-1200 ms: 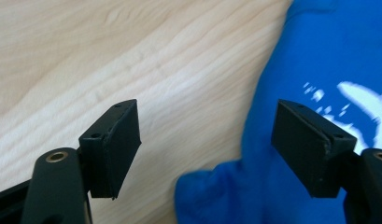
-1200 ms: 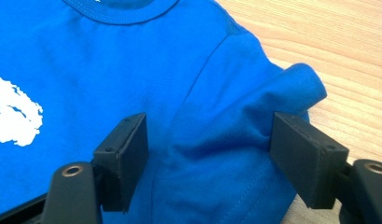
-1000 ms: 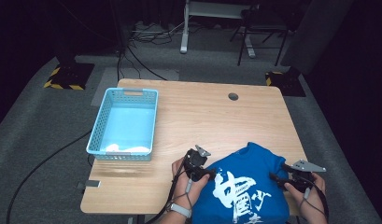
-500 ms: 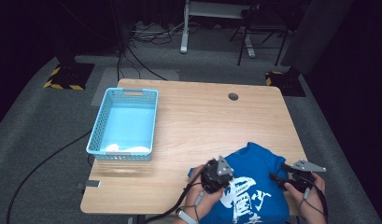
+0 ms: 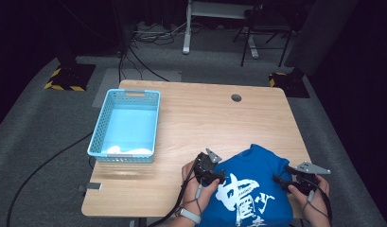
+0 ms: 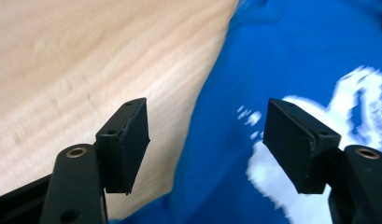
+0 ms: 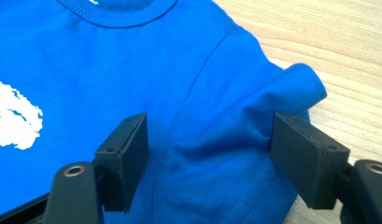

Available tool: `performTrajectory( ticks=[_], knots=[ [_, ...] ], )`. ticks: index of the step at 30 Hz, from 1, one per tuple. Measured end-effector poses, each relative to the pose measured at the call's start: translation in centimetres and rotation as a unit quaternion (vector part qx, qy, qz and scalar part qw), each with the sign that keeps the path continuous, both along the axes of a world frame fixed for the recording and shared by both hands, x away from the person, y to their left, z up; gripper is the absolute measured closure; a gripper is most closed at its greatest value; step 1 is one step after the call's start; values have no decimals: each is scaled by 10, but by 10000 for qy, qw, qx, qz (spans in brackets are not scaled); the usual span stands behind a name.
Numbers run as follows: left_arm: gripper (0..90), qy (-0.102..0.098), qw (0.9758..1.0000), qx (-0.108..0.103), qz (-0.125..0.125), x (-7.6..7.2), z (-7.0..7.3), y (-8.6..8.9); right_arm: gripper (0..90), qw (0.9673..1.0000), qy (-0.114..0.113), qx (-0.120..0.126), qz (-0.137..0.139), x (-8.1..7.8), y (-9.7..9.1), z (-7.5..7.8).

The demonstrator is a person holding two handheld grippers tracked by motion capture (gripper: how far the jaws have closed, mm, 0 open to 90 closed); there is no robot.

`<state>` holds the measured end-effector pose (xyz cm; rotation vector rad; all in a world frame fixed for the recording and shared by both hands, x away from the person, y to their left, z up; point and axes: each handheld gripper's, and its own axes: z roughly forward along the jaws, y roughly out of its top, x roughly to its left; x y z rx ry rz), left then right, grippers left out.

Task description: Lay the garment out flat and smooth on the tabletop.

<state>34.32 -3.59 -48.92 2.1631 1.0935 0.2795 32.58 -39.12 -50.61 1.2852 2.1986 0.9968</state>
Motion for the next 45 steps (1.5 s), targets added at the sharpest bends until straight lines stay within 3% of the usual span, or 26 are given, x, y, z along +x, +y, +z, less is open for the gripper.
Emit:
performTrajectory(
  ticks=[1,2,4,6,9,11,12,13,14,15,16,17,18,19,21,22,24,26,29,32,38,39,41,43,45],
  knots=[
    [325,54,9999,96,-45,0,-4,-1,292,10000,1,0,-1,0,0,0],
    [402,-67,9999,98,-109,-3,-6,-2,292,10000,-1,-3,-1,0,0,0],
    [647,-61,9997,44,-239,-8,-6,-5,292,10000,-3,-4,-2,0,0,0],
    [836,-234,9992,126,-285,-12,-2,-8,292,10000,-3,-9,9,0,0,0],
    [871,-607,9974,80,-378,-19,9,-14,292,10000,-3,-8,35,0,-1,0],
    [871,-683,9943,-70,-817,-28,16,-22,292,10000,4,-5,46,0,-1,0],
    [870,-688,9896,-260,-1236,-33,19,-27,292,10000,-1,-5,52,1,-1,0],
    [858,-626,9807,-499,-1783,-41,21,-34,292,10000,-2,-5,54,1,-1,0],
    [778,-493,9678,-677,-2373,-50,22,-43,292,10000,2,-7,52,0,-1,0],
    [685,-414,9579,-628,-2772,-58,23,-50,292,10000,-1,-8,56,1,-1,0],
    [628,-395,9512,-590,-3004,-63,24,-55,292,10000,5,-2,54,0,-1,0],
    [561,-338,9489,-704,-3056,-65,25,-56,292,10000,4,1,54,1,-1,0],
    [489,-219,9514,-866,-2947,-62,25,-54,291,10000,3,0,52,0,-1,0],
    [450,-170,9575,-945,-2721,-58,25,-49,291,10000,-1,-7,59,1,-1,0],
    [440,-194,9745,-904,-2042,-46,24,-36,292,10000,0,-5,58,1,-1,0],
    [432,-145,9814,-864,-1705,-41,23,-28,291,10000,4,-2,55,0,-1,0],
    [434,-85,9888,-901,-1183,-33,21,-16,292,10000,1,-2,59,1,-1,0],
    [419,-75,9951,-696,-702,-28,17,-6,292,10000,2,2,58,1,-1,0],
    [381,103,9971,-570,-504,-23,7,-1,292,10000,1,5,50,1,-1,0],
    [344,283,9961,-542,-631,-24,-1,-5,292,10000,1,4,49,1,-1,0],
    [326,322,9945,-540,-840,-22,-8,-23,292,10000,-2,3,47,1,-1,0],
    [361,292,9943,-511,-889,-23,-8,-26,292,10000,-2,3,49,1,-1,0],
    [635,282,9936,-429,-1008,-25,-6,-30,292,10000,-2,7,50,1,-1,0],
    [807,163,9937,-432,-1019,-27,-4,-29,292,10000,-1,13,58,1,-1,0],
    [832,20,9950,-391,-924,-27,1,-24,293,10000,-2,21,72,1,-2,0]
  ],
)
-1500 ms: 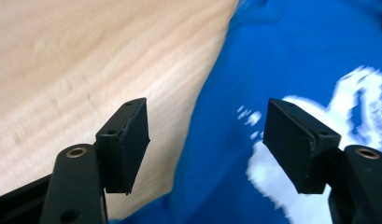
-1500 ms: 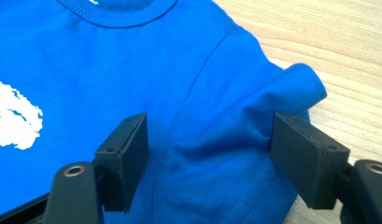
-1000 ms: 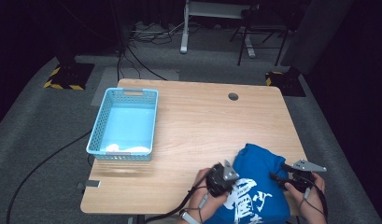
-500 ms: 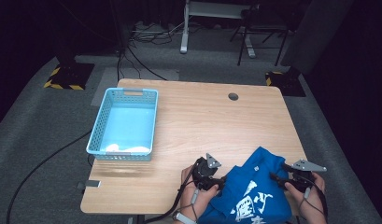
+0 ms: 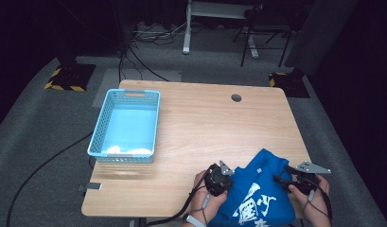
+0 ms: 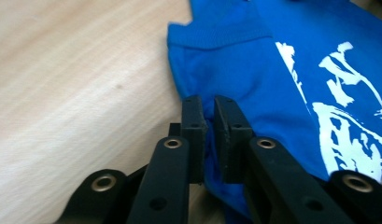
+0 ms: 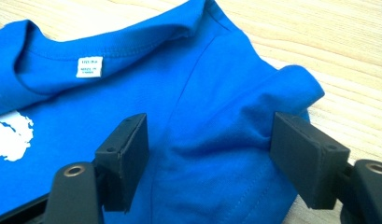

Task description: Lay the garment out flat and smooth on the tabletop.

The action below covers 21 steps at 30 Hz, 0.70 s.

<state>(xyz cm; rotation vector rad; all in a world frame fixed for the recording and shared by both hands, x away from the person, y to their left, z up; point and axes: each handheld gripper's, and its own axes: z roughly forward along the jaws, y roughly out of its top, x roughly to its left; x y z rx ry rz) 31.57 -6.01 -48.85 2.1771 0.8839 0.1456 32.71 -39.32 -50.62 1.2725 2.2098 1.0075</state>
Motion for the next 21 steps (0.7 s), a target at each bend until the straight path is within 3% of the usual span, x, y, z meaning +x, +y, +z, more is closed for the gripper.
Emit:
performTrajectory(
  ticks=[5,9,11,12,13,16,18,21],
  knots=[
    [831,-253,9987,1,450,6,12,24,293,10000,-4,-12,9,0,0,0],
    [830,-550,9945,230,860,15,20,49,293,10000,-5,-18,1,0,0,0],
    [824,-689,9892,459,1212,22,23,64,292,10000,-2,-19,-9,1,0,0],
    [799,-745,9850,593,1439,26,23,71,292,10000,-7,-26,-10,1,0,0],
    [719,-757,9804,720,1673,28,23,78,292,10000,-8,-29,-16,0,0,0],
    [509,-832,9749,686,1947,27,22,89,293,9999,102,-11,-41,0,-1,3],
    [450,-895,9744,700,1939,22,22,90,295,9999,107,10,-59,-1,-4,9],
    [407,-790,9787,690,1765,16,18,84,296,9997,-52,183,-149,-2,-11,24]
  ],
)
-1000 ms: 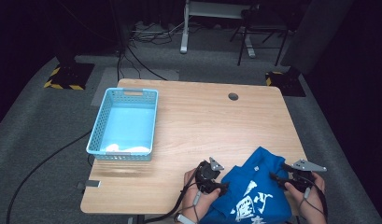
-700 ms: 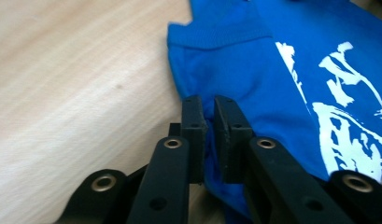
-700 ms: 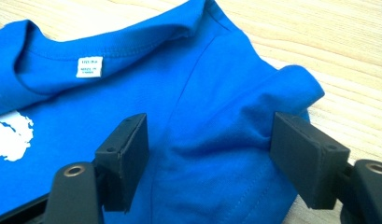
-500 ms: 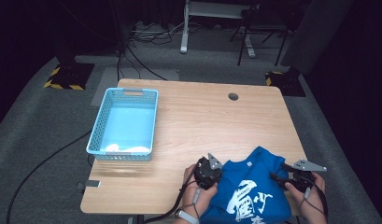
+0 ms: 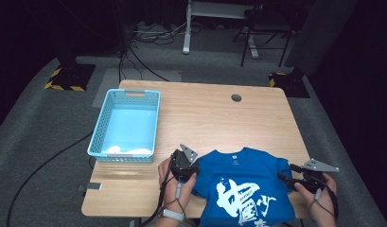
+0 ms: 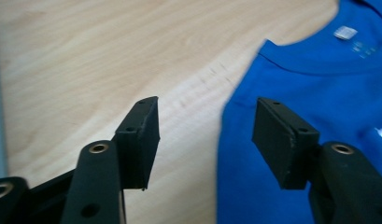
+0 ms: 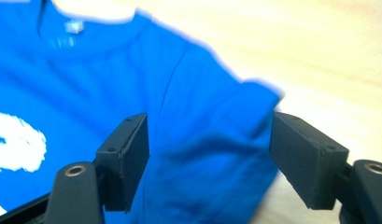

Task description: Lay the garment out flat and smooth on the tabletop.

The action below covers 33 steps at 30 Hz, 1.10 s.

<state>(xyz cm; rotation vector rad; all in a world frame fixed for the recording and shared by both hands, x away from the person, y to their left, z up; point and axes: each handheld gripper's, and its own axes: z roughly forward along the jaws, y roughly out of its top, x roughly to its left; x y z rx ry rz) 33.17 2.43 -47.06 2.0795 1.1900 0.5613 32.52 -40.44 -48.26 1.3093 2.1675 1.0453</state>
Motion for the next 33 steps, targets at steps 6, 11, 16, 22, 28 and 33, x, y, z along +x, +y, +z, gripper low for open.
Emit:
performTrajectory(
  ticks=[6,11,16,22,28,33],
  knots=[
    [388,410,9987,174,-242,-9,-13,-5,300,9996,-143,75,-218,11,-17,16],
    [386,486,9978,408,-194,-10,-23,-1,301,9993,-27,-121,-339,32,-22,9],
    [389,319,9984,446,134,0,-24,12,315,9980,284,-534,-204,47,-16,-8],
    [395,270,9977,411,467,14,-25,26,326,9970,351,-505,-462,44,-27,-14],
    [352,283,9987,80,425,-2,-14,24,339,9975,-37,-425,-571,20,-20,5],
    [307,189,9980,-329,-506,-38,-5,-13,319,9991,-133,-109,397,-19,14,19]
  ],
)
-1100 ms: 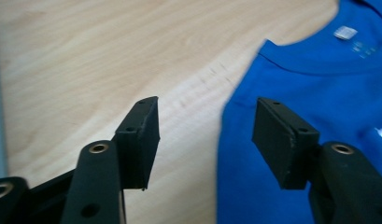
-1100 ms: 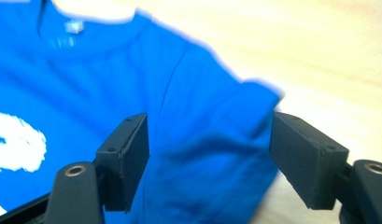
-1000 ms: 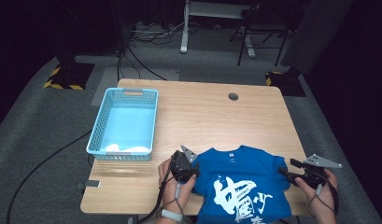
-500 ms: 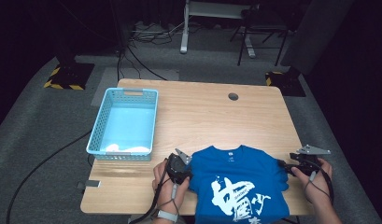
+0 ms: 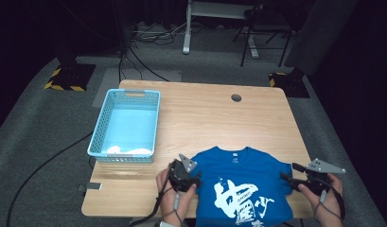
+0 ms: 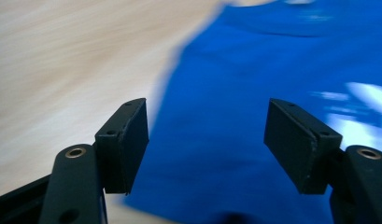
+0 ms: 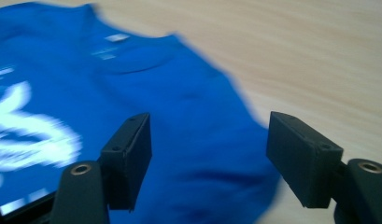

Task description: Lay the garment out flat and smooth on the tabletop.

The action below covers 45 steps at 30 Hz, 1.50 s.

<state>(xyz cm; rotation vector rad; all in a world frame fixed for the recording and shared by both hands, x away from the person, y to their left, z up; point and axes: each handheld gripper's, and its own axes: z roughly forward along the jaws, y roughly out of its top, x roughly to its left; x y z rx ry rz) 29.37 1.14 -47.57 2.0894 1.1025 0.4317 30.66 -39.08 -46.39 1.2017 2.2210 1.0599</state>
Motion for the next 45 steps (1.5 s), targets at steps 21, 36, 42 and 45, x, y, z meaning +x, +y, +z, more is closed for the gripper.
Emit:
performTrajectory(
  ticks=[21,36,42,45],
  knots=[
    [330,-49,9983,74,-575,39,-31,-38,245,9971,468,-388,451,10,47,-37],
    [359,-65,9991,62,-408,117,-30,-31,220,9989,303,-272,248,89,48,-40],
    [294,383,9991,183,-25,105,-11,-29,186,9970,568,-292,433,93,44,-26],
    [272,285,9990,209,-282,73,-7,-29,189,9971,335,-282,618,64,40,-17]
  ],
)
